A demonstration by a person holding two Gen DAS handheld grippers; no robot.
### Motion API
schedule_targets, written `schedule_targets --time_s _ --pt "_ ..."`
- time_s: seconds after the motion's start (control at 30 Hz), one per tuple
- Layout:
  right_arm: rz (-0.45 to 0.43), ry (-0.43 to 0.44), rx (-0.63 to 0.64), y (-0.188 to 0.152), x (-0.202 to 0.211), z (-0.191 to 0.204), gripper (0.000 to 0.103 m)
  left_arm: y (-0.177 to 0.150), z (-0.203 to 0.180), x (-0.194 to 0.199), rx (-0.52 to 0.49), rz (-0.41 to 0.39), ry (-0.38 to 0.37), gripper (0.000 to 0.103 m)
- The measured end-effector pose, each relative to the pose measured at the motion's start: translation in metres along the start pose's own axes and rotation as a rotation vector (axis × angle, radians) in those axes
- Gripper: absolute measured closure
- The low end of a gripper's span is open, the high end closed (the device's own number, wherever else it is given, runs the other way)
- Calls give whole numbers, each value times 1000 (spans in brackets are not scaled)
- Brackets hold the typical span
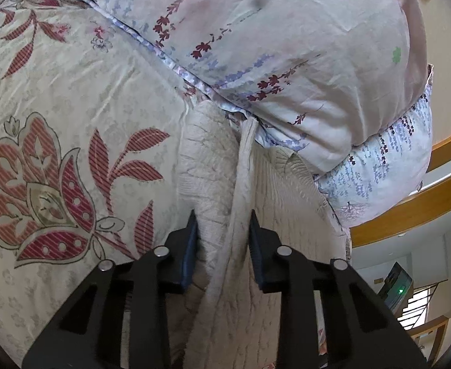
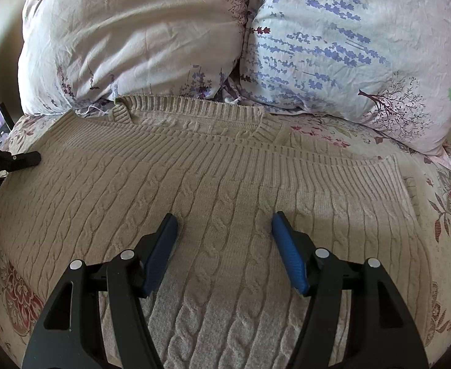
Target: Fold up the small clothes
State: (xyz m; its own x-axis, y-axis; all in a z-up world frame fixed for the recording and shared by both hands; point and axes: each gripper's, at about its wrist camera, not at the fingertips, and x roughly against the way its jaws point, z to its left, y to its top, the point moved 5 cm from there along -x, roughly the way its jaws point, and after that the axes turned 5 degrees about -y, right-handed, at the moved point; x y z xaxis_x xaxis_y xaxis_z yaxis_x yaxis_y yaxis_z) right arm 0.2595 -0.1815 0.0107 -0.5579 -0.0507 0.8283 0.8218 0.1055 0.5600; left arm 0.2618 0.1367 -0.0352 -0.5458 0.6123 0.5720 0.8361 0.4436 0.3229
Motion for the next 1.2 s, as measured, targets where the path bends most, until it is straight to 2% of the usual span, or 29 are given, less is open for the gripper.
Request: schedule_targets --time_s 0.17,0.23,0.47,0.6,0.73,0.9,1.03,1.13,1.2 --pt "-1 1 -1 0 0 0 37 1 -2 4 16 -5 -35 83" --pt "-1 1 -1 0 0 0 37 3 -14 9 5 -19 -86 84" --pt "3 10 -1 0 0 -1 37 3 -79 15 -55 -60 -214 86" --pt "9 91 -76 2 9 -17 37 -5 -124 7 -78 -58 -297 87" --pt "-26 102 -169 -2 26 -52 37 -23 -170 -19 -123 -8 -356 87" --pt "-41 149 -322 -16 38 -103 36 -54 -207 -68 -156 87 -375 87" --pt "-53 186 -455 -26 41 -141 36 -82 -219 -108 -158 148 -357 87" --pt "-57 225 -529 -29 39 -158 36 -106 -218 -146 -151 239 -328 83" --pt "-51 267 -578 -30 37 -166 36 -116 -218 -158 -113 303 -364 82"
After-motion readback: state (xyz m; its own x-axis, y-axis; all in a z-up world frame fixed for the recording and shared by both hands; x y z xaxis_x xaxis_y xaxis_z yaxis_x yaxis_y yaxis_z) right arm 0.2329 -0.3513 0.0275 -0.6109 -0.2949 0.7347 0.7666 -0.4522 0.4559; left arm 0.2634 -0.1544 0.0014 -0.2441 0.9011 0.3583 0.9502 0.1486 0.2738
